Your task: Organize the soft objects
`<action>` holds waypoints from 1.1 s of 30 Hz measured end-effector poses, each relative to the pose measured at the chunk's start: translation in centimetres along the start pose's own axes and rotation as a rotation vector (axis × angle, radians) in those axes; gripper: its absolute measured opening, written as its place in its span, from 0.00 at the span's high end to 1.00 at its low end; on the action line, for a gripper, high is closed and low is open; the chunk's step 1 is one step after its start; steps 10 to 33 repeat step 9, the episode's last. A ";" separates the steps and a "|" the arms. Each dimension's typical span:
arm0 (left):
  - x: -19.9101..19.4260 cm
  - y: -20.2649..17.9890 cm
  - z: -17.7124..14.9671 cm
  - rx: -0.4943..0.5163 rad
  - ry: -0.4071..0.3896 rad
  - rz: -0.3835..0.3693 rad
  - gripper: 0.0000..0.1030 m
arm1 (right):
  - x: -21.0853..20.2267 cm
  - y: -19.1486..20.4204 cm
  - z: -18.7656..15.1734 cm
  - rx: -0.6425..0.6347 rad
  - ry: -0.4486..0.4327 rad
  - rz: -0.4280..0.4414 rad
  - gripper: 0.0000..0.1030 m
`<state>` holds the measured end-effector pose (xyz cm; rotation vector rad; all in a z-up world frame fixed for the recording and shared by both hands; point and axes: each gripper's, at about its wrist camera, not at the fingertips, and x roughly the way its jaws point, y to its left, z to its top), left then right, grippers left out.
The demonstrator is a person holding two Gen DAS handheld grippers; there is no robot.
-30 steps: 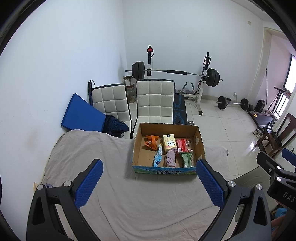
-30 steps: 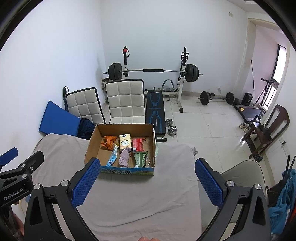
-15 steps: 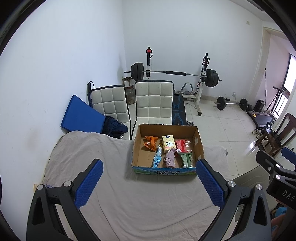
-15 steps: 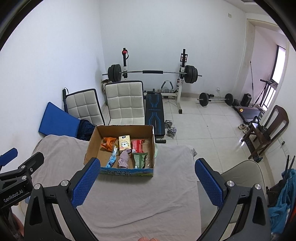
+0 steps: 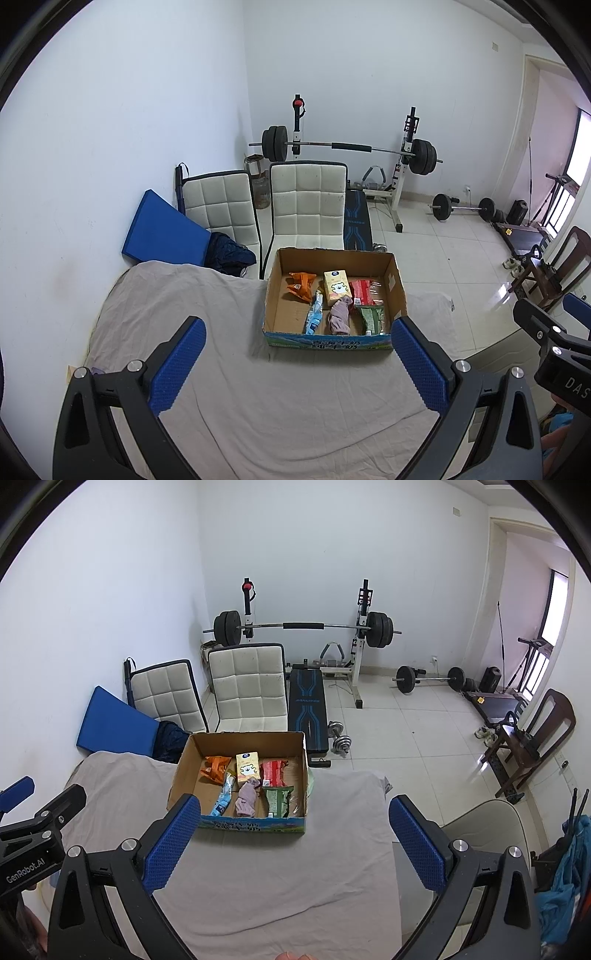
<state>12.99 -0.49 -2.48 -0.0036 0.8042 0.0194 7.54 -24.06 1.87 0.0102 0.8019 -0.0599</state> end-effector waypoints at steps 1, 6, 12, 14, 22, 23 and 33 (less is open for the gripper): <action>0.0 0.0 0.0 0.000 -0.002 0.001 0.00 | 0.0 0.0 0.0 0.000 -0.001 -0.001 0.00; 0.0 0.0 0.0 -0.001 -0.003 0.001 0.00 | 0.0 0.0 0.1 0.001 -0.001 0.001 0.00; -0.1 0.0 0.1 0.000 -0.004 0.001 0.00 | -0.1 0.1 0.2 0.001 -0.002 -0.002 0.00; -0.1 0.0 0.1 0.000 -0.004 0.001 0.00 | -0.1 0.1 0.2 0.001 -0.002 -0.002 0.00; -0.1 0.0 0.1 0.000 -0.004 0.001 0.00 | -0.1 0.1 0.2 0.001 -0.002 -0.002 0.00; -0.1 0.0 0.1 0.000 -0.004 0.001 0.00 | -0.1 0.1 0.2 0.001 -0.002 -0.002 0.00; -0.1 0.0 0.1 0.000 -0.004 0.001 0.00 | -0.1 0.1 0.2 0.001 -0.002 -0.002 0.00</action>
